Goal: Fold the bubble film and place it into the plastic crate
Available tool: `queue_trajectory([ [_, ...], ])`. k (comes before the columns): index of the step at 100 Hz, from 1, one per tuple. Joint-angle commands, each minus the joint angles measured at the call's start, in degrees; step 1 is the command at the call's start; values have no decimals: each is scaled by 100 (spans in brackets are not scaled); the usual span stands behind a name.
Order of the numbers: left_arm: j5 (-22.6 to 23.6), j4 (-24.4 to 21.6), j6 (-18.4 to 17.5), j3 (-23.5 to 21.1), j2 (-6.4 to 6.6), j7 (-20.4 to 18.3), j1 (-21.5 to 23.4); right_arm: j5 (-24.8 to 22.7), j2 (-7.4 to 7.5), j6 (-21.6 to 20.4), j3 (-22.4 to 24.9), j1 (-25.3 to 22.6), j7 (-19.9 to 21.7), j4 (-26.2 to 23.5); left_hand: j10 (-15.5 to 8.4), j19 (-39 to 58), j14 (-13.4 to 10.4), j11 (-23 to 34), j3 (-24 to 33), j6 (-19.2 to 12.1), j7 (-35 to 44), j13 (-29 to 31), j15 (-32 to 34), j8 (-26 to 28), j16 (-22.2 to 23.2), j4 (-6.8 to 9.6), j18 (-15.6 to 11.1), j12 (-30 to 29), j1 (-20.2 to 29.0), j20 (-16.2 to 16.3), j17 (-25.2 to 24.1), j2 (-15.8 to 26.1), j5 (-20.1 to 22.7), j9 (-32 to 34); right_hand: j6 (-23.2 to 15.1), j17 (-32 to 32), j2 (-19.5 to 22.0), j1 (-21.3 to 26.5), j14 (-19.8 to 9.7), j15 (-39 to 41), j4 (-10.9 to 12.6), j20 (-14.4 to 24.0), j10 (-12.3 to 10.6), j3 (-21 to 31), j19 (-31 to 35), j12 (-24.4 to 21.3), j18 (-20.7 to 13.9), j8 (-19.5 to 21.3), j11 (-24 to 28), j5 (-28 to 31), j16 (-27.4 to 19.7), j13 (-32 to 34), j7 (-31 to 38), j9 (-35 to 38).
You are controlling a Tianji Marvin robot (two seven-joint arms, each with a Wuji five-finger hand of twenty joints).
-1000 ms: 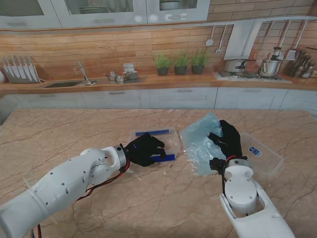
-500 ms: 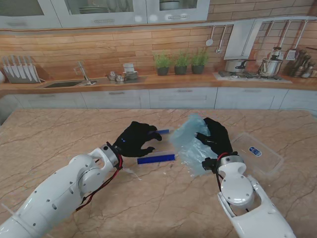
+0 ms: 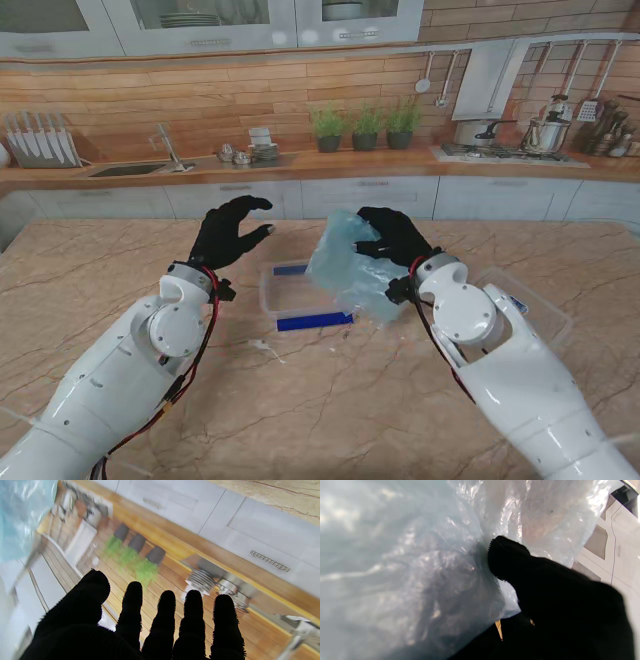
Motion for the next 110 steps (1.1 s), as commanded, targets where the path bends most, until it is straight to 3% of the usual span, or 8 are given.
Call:
queue_trajectory([
  [1,-162,-24,66,-115,-88,-20,46,110,-40,-63,-48,330,94,98,73,-89,39,-95,-115,36,-246,-89,-35,-72,-1,224,-25,20,122,-43,-36,244,-99,41,-135,-97,197,20,-12,154,83,181,125,-84,222,74,-459,3,105,-55,99,-65,63,-10],
  [16,-1193,-400,207,-461,-145,-479,368,323,-72,-274,-419,923,363,690,203,-84,203,-191,-589,147,-438,-192,-17,-147,-61,234,-95,-36,304,-328,-98,322,-67,10,-129,-96,205,21,-14,151,80,186,125,-87,220,80,-459,9,100,-51,104,-64,53,-9],
  [25,-1483,-690,309,-663,-115,-708,641,427,-111,-479,-633,1187,436,1032,259,-157,270,-251,-792,183,-538,-225,-64,-202,-118,224,-156,-85,344,-451,-116,295,-52,18,-134,-96,211,17,-15,149,77,190,129,-91,218,80,-459,9,90,-47,109,-64,39,-6],
  [34,-1450,-843,381,-802,-87,-729,832,492,-177,-728,-873,1459,429,1431,328,-199,325,-281,-875,228,-552,-223,-73,-212,-138,222,-204,-107,359,-518,-118,234,-14,52,-163,-96,223,6,-26,139,79,192,120,-95,216,81,-460,16,83,-49,110,-68,36,-9],
  [38,-1404,-935,446,-870,-61,-773,925,533,-221,-816,-991,1583,408,1616,327,-134,325,-307,-1214,238,-624,-266,-59,-250,-227,245,-241,-138,508,-779,-154,310,-32,27,-179,-96,221,4,-31,133,80,193,98,-96,215,78,-460,23,76,-42,110,-67,42,-1],
  [54,-1290,-1159,629,-1038,-44,-702,1192,774,-449,-1193,-1475,2096,332,2446,358,-184,339,-327,-1319,269,-686,-306,-96,-273,-248,250,-287,-146,536,-837,-188,288,-38,9,-202,-86,231,-15,-64,109,80,191,78,-93,199,86,-487,32,48,-45,113,-50,53,30],
  [84,-998,-941,831,-996,-80,-385,1168,1296,-968,-2056,-2235,2937,523,3972,349,-156,319,-283,-1369,262,-670,-362,-57,-258,-240,262,-368,-128,584,-865,-235,314,-74,-31,-233,-80,240,-33,-84,77,61,195,39,-95,181,106,-505,24,9,-48,127,-42,73,43],
  [110,-979,-781,845,-958,-135,-164,1061,1288,-1541,-3119,-2622,3489,672,5502,347,-56,325,-201,-1370,271,-598,-295,23,-226,-217,277,-329,-92,620,-859,-192,305,-56,49,-334,-58,276,-67,-155,19,53,183,-44,-102,106,118,-572,43,-17,-72,144,-21,160,61],
])
